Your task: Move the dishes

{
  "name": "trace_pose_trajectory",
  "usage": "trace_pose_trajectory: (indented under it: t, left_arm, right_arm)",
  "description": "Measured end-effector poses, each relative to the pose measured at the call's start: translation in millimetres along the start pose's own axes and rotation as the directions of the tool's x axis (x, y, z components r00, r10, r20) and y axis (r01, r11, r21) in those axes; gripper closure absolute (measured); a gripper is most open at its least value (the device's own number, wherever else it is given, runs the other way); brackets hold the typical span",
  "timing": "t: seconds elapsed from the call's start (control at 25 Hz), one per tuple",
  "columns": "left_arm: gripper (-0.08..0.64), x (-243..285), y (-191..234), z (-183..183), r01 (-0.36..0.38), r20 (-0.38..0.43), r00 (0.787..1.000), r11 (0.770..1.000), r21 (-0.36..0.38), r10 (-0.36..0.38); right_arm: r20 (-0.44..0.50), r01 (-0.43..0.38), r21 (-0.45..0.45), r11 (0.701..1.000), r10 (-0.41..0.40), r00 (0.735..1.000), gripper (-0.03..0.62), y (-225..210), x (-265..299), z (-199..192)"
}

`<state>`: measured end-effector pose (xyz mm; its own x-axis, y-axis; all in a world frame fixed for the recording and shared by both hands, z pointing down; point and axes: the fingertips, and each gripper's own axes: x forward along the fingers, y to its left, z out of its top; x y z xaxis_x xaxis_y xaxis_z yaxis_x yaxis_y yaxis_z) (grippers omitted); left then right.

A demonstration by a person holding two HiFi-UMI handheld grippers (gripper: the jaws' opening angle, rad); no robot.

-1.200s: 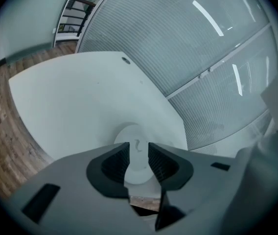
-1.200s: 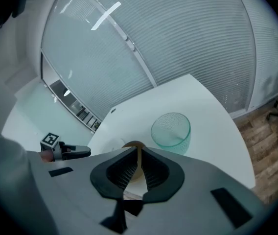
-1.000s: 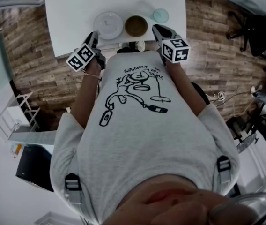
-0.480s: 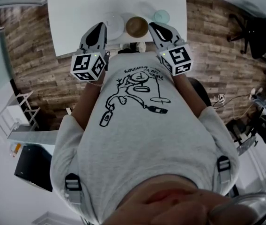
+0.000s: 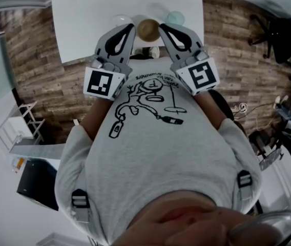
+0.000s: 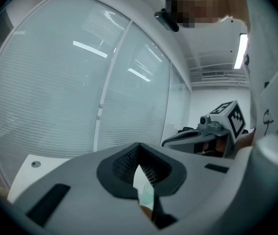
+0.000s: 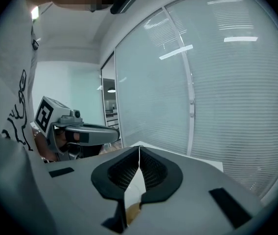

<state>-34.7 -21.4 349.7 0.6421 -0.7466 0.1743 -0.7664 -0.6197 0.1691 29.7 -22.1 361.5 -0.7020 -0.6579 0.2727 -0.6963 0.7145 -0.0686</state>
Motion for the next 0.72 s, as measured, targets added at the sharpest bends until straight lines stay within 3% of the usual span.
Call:
trace_pose_trajectory:
  t: [0.24, 0.72]
  left_arm:
    - [0.558, 2, -26, 30, 0.066, 0.039, 0.997, 0.998, 0.019, -0.066]
    - [0.558, -10, -45, 74, 0.111, 0.103, 0.988, 0.993, 0.048, -0.116]
  right_arm:
    - [0.06, -0.004, -0.021, 1.0, 0.005, 0.998, 0.557, 7, -9, 32]
    - [0.141, 0.027, -0.078, 0.997, -0.015, 0.99, 0.558, 22, -33, 90]
